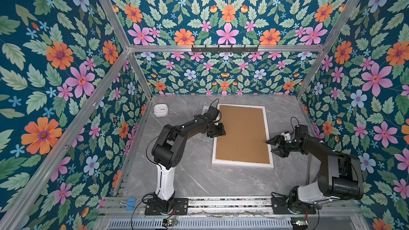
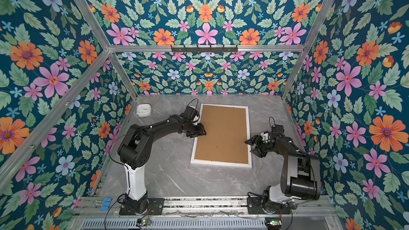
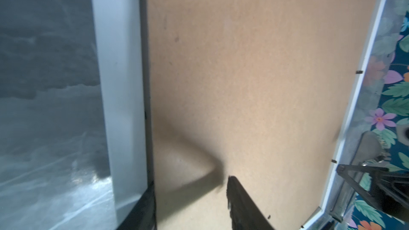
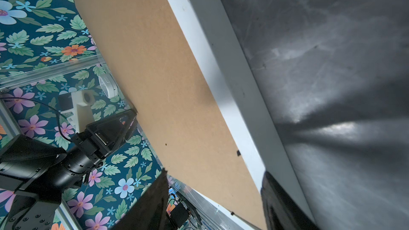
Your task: Put the photo into the frame
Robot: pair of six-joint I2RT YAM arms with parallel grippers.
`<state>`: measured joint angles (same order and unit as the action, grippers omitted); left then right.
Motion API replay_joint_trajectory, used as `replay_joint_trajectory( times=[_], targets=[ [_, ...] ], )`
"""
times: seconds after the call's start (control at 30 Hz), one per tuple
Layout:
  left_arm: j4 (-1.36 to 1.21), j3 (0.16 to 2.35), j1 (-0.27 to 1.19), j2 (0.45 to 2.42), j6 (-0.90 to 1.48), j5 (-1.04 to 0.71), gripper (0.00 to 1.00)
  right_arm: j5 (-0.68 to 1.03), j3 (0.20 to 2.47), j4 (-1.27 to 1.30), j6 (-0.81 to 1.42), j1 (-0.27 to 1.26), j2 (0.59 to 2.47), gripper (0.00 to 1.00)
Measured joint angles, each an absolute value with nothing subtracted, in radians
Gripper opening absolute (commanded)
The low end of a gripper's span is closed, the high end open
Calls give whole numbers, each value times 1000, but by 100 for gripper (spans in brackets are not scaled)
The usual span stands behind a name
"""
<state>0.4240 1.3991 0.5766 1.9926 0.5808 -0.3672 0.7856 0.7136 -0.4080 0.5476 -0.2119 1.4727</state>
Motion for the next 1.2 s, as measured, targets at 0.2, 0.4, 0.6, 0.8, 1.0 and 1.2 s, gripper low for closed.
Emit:
replay_joint_trajectory(
  times=[0.2,0.4,0.6,0.8,1.0,1.2],
  targets=[
    [479,1445,596,2011,571,-328,50,789,717,-408,548,-212,1477,67],
    [493,1448,605,2011,571,-304,51,791,719,-408,548,-212,1478,67],
    [554,1472,615,1988,570,-247,52,790,719,-409,548,-212,1477,67],
    [593,1479,609,1938,566,-220,54,768,731,-432,548,-194,1444,67],
    [590,1416,569,1877,551,-263,55,713,780,-484,546,-122,1390,68],
    [537,1281,486,1806,551,-346,55,658,813,-535,543,-31,1325,69]
  ],
)
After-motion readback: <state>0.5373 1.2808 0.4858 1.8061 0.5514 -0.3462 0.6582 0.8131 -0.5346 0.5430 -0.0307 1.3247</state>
